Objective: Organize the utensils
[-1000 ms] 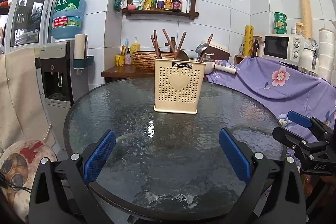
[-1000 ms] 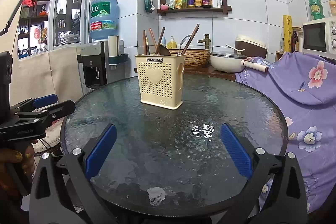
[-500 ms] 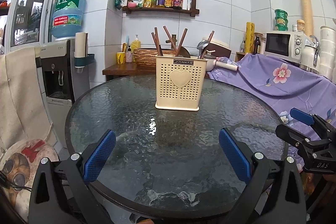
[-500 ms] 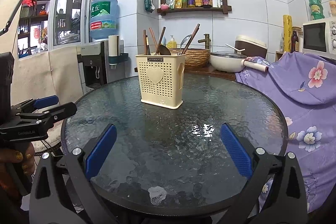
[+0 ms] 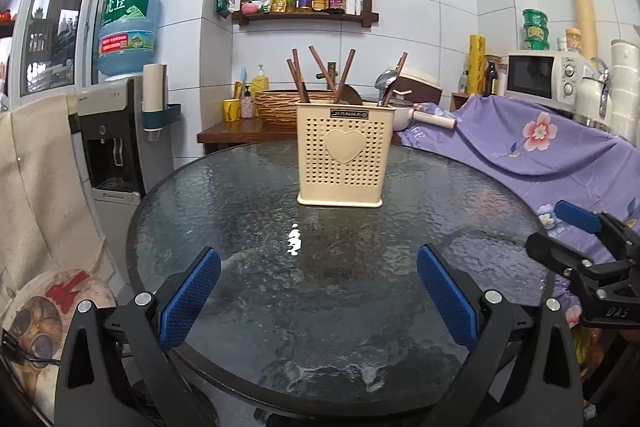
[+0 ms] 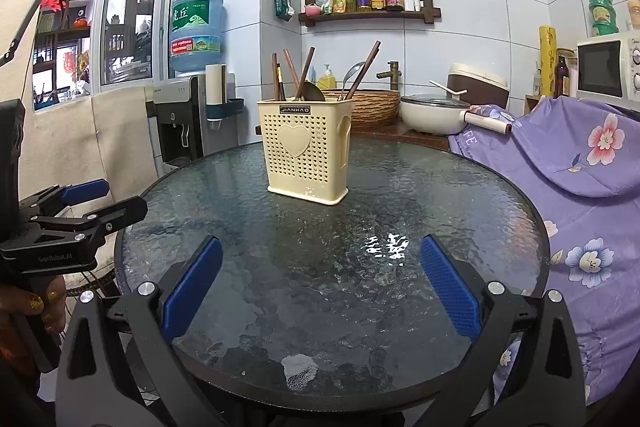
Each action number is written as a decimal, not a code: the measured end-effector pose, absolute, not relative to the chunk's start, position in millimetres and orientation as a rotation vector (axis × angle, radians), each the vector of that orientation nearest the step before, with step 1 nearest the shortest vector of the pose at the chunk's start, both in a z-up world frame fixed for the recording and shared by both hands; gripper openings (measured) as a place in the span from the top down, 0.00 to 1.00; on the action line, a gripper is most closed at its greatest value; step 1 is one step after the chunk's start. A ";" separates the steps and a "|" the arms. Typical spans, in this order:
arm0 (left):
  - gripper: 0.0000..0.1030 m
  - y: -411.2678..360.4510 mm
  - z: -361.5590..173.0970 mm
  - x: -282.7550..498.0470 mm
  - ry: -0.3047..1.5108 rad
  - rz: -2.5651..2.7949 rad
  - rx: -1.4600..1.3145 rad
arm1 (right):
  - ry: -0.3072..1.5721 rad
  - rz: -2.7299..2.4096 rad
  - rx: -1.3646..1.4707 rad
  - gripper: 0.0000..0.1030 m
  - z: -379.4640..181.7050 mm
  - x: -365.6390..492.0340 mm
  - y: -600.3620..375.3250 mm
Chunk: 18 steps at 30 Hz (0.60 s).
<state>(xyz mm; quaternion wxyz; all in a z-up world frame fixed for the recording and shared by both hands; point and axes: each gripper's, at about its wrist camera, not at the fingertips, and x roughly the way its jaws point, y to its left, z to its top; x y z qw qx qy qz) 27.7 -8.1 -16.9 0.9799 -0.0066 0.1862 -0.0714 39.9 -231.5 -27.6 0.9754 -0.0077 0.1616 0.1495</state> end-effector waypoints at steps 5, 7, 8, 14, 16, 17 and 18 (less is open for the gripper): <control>0.06 -10.4 -15.5 28.5 0.377 -0.125 -0.005 | 0.331 0.300 -0.015 0.06 -28.5 41.4 -231.2; 0.06 -10.4 -16.3 30.4 0.391 -0.122 -0.007 | 0.333 0.299 -0.015 0.06 -28.6 42.6 -230.9; 0.06 -10.5 -16.6 30.5 0.392 -0.119 -0.010 | 0.334 0.299 -0.015 0.06 -28.8 42.8 -230.8; 0.06 -9.0 -17.3 30.1 0.397 -0.116 -0.018 | 0.340 0.294 -0.016 0.06 -29.2 43.6 -230.0; 0.06 -8.5 -17.6 30.5 0.400 -0.114 -0.018 | 0.342 0.292 -0.014 0.06 -29.6 43.8 -230.0; 0.06 -8.4 -17.4 30.6 0.400 -0.114 -0.019 | 0.343 0.291 -0.014 0.06 -29.6 43.9 -229.9; 0.06 -8.5 -17.4 30.6 0.399 -0.113 -0.018 | 0.344 0.291 -0.014 0.06 -29.5 43.7 -229.5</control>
